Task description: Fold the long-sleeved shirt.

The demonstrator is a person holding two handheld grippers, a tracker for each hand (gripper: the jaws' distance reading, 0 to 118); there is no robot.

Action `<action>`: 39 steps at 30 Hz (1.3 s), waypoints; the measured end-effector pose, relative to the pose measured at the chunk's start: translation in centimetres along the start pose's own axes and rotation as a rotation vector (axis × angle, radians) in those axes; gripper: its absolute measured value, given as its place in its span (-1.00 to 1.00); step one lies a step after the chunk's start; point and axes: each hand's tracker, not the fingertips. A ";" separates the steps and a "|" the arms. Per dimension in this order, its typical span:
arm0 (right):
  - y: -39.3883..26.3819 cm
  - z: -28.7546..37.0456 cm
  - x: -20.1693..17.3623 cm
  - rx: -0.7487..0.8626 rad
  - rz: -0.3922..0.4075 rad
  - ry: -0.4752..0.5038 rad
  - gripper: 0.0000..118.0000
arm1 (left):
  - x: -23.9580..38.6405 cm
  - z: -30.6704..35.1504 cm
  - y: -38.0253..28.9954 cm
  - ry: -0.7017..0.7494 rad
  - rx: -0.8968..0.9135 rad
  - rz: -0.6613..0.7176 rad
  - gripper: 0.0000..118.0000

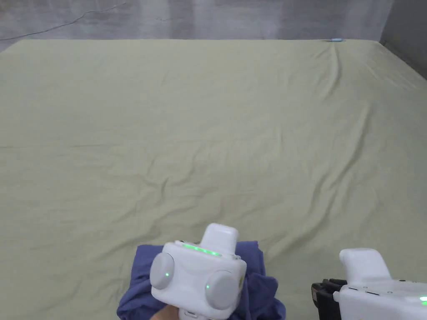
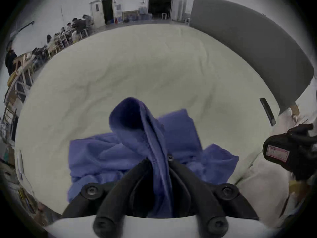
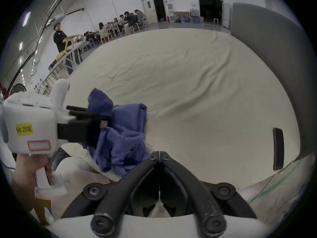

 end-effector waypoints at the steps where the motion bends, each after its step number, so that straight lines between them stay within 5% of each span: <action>1: -0.2 -0.1 0.3 -0.001 -0.011 -0.001 -1.00 | 0.6 -0.3 0.0 -0.017 -0.010 0.033 -1.00; 7: -0.9 -0.5 1.2 -0.024 -0.041 0.004 -1.00 | 0.8 -1.9 -0.2 -0.061 0.022 0.118 -0.89; 9: -1.0 -0.3 1.3 -0.021 -0.040 0.012 -1.00 | 0.1 -1.2 -0.2 -0.186 0.047 0.193 0.33; 10: -1.0 -0.1 1.4 -0.013 -0.042 0.022 -1.00 | -0.3 0.0 -0.1 -0.243 0.049 0.198 0.76; 11: -1.0 0.1 1.5 -0.003 -0.046 0.032 -1.00 | -0.9 1.6 0.0 -0.265 0.075 0.206 0.94; 16: -0.7 0.4 1.9 0.018 -0.082 0.081 -1.00 | -6.4 8.6 0.3 -0.290 0.255 0.331 0.90; 17: -0.7 0.3 1.9 0.017 -0.084 0.085 -1.00 | -7.5 9.3 0.6 -0.220 0.242 0.337 0.66; 18: -0.7 0.2 1.8 0.015 -0.084 0.087 -1.00 | -8.2 9.4 0.6 -0.137 0.230 0.333 0.13; 19: -0.7 0.1 1.6 0.011 -0.083 0.089 -1.00 | -8.6 9.0 0.5 -0.049 0.226 0.312 -0.66; 20: -0.7 0.0 1.5 0.008 -0.081 0.092 -1.00 | -8.5 8.0 0.3 0.023 0.215 0.284 -1.00; 22: -0.7 -0.1 1.2 0.005 -0.081 0.100 -1.00 | -7.8 5.7 0.0 0.069 0.132 0.258 -1.00; 24: -0.8 -0.1 1.0 0.004 -0.080 0.106 -1.00 | -6.2 3.0 -0.5 -0.063 0.069 0.255 -1.00; 30: -0.9 0.2 1.5 0.008 -0.095 0.093 -1.00 | 2.7 -2.9 -1.3 -0.146 -0.095 0.088 -1.00; 34: -0.8 0.6 2.5 0.013 -0.104 0.066 -1.00 | 5.9 -3.6 -0.3 -0.126 -0.072 0.075 -1.00; 39: 0.5 1.7 4.0 0.073 -0.139 0.041 -1.00 | 5.2 -1.1 1.4 -0.314 -0.042 0.142 -1.00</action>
